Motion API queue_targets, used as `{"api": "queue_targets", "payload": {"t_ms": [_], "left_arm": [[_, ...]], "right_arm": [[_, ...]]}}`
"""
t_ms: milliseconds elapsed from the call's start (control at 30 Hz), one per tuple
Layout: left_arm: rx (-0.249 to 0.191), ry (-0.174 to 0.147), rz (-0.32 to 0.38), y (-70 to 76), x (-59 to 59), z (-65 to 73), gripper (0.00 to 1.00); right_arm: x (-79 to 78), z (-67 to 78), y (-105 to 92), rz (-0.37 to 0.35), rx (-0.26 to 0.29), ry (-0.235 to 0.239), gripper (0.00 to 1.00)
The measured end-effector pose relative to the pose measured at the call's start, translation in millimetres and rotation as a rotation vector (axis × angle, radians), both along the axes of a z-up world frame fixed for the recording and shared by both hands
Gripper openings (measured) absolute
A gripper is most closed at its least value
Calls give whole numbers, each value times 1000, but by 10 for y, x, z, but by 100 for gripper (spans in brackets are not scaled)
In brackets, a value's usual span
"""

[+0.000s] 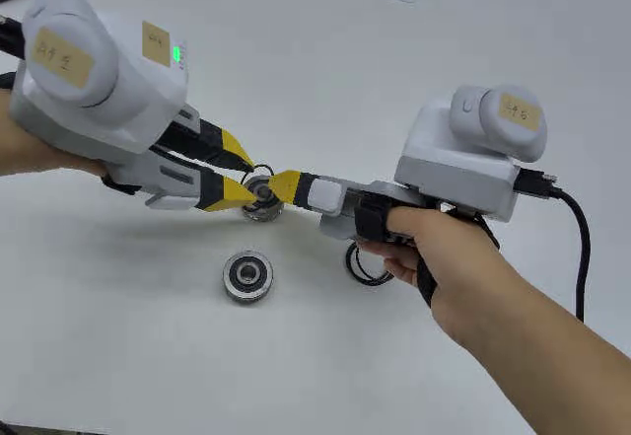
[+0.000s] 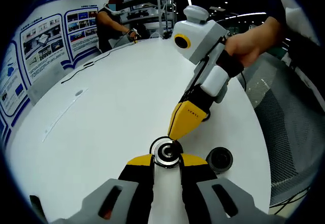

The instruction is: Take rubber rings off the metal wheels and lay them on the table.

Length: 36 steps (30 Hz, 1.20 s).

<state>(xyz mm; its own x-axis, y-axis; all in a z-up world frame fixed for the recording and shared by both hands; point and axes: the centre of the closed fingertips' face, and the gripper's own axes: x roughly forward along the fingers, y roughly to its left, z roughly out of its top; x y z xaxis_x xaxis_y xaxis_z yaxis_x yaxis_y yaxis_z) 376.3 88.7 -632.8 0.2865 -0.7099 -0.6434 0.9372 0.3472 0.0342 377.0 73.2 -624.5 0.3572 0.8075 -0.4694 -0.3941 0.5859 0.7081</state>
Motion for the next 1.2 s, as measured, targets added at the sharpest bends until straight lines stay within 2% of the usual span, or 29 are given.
{"api": "queue_targets", "payload": {"t_ms": [133,267,400,467,533,667,733,833,933,1100,1200], "left_arm": [[-27,-6,54,139,-22,88,22],[-45,-15,83,199,-58,149,23],[-57,-21,96,215,-103,175,25],[-41,-26,94,251,-119,146,28],[-34,-21,91,281,-142,129,29],[-23,-21,92,312,-188,114,30],[-28,-21,99,310,-194,123,31],[-63,-18,118,271,-199,164,31],[-129,-7,134,182,-206,239,30],[-142,-13,148,122,-211,287,30],[-151,-9,142,94,-247,301,30]], "right_arm": [[0,103,3,-15,40,11,2],[13,153,-78,-36,50,13,2],[46,164,-255,-95,61,35,2],[38,152,-367,-112,50,35,2],[24,129,-463,-125,37,35,2],[1,30,-710,-213,50,84,2],[-25,-29,-799,-230,41,92,2],[-102,-98,-927,-264,40,121,2],[-197,-160,-1003,-282,32,151,2],[-329,-264,-1103,-310,14,199,2],[-341,-333,-1182,-325,-5,212,2]]}}
